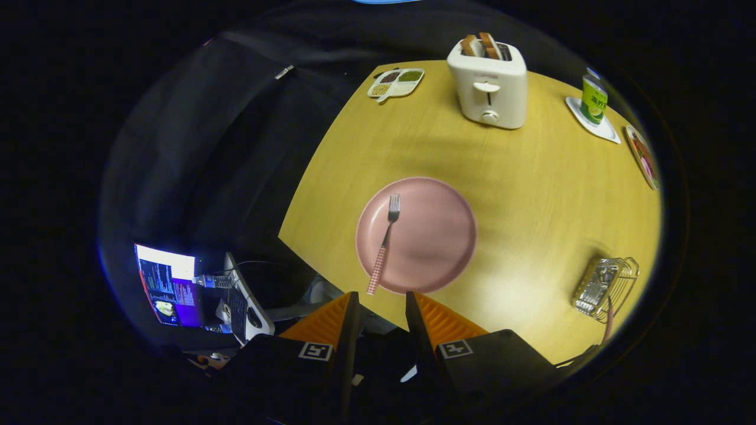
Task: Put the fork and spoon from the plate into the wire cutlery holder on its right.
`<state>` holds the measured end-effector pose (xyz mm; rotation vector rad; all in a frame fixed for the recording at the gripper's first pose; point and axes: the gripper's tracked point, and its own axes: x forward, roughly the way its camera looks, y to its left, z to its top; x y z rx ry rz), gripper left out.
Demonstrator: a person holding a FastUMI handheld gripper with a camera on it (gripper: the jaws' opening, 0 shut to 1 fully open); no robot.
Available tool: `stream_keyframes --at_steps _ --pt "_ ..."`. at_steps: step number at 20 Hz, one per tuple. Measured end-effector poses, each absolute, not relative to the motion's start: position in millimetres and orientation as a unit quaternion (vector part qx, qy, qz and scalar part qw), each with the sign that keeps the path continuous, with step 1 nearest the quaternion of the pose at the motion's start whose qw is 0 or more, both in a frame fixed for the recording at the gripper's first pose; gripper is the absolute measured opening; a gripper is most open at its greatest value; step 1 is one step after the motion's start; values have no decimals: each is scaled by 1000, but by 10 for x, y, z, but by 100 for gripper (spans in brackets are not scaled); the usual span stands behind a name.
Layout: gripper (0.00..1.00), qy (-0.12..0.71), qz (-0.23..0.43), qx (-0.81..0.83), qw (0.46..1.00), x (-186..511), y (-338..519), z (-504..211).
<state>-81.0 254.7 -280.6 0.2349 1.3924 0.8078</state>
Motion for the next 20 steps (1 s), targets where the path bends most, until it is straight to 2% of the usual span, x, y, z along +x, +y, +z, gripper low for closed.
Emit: stream_keyframes --at_steps 6,17,20 --pt "50 662 332 82 667 -898 3110 -3415" --pt "50 694 282 47 661 -876 3204 -4107" --pt "17 698 280 43 658 -851 3175 -4136"
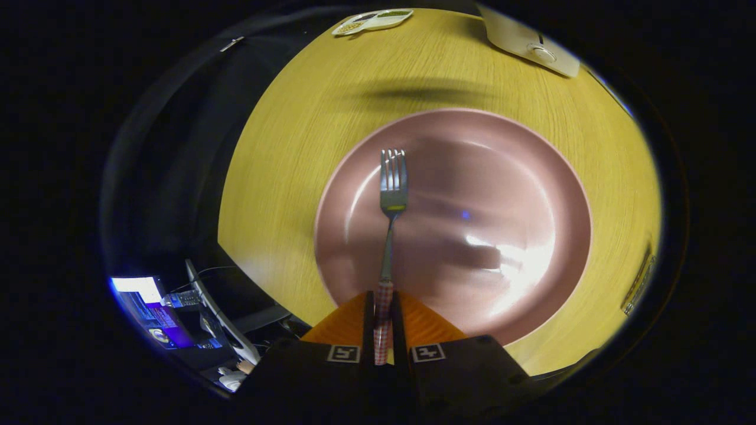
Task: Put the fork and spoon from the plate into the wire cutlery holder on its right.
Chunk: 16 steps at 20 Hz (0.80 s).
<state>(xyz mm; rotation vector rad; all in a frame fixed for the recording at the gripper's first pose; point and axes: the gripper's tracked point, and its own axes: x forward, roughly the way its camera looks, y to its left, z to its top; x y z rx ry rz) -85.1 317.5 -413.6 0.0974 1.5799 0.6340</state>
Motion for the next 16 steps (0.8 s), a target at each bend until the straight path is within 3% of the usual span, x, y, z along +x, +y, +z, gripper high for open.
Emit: stream_keyframes --at_steps 2,10,16 --pt "12 700 276 51 657 -861 3174 -4295" --pt "12 672 304 119 665 -703 2757 -3553" --pt "12 633 308 129 699 -618 1989 -3007"
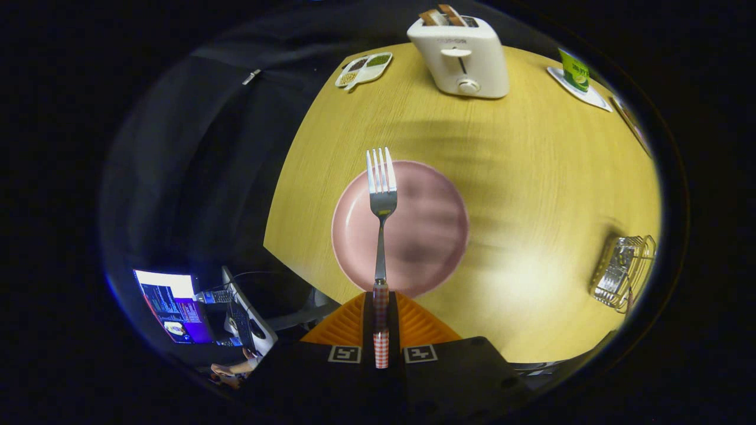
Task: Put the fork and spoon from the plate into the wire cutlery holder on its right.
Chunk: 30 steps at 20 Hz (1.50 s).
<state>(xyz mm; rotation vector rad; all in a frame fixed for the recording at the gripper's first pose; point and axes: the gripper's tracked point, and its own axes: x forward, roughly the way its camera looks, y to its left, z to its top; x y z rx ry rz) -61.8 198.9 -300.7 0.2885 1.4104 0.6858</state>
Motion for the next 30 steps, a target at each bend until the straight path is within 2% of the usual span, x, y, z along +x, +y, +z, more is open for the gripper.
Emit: stream_keyframes --at_steps 7,12,20,26,30 --pt "11 624 247 134 729 -549 689 -2664" --pt "11 669 211 107 704 -748 -194 -2700" --pt "11 791 184 29 583 -869 -1113 -2911" --pt "11 859 193 -34 472 -859 -1186 -3010" --pt "11 880 186 -60 433 -754 -1112 -3145"
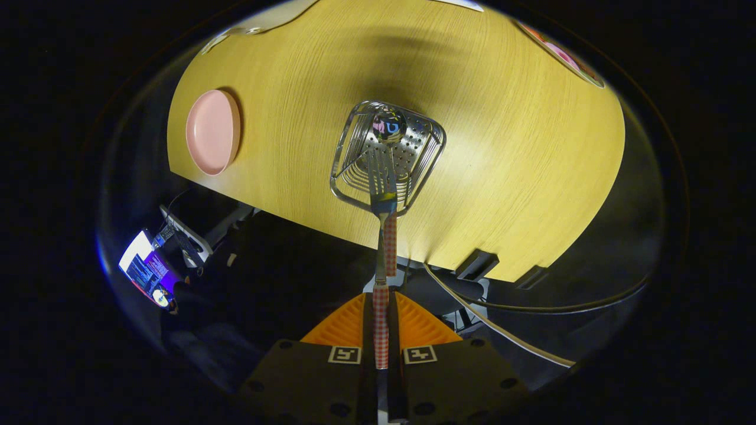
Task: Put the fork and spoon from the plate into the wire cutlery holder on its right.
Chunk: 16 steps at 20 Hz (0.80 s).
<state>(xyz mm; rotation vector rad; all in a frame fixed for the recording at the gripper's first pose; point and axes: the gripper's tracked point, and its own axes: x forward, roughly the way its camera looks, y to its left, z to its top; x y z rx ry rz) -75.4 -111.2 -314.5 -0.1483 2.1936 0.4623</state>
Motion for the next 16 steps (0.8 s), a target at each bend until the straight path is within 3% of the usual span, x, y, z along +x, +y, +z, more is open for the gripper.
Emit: stream_keyframes --at_steps 8,16 --pt "12 905 171 -107 376 -650 -1113 -3290" --pt "17 898 172 -98 393 -518 -1005 -3364"
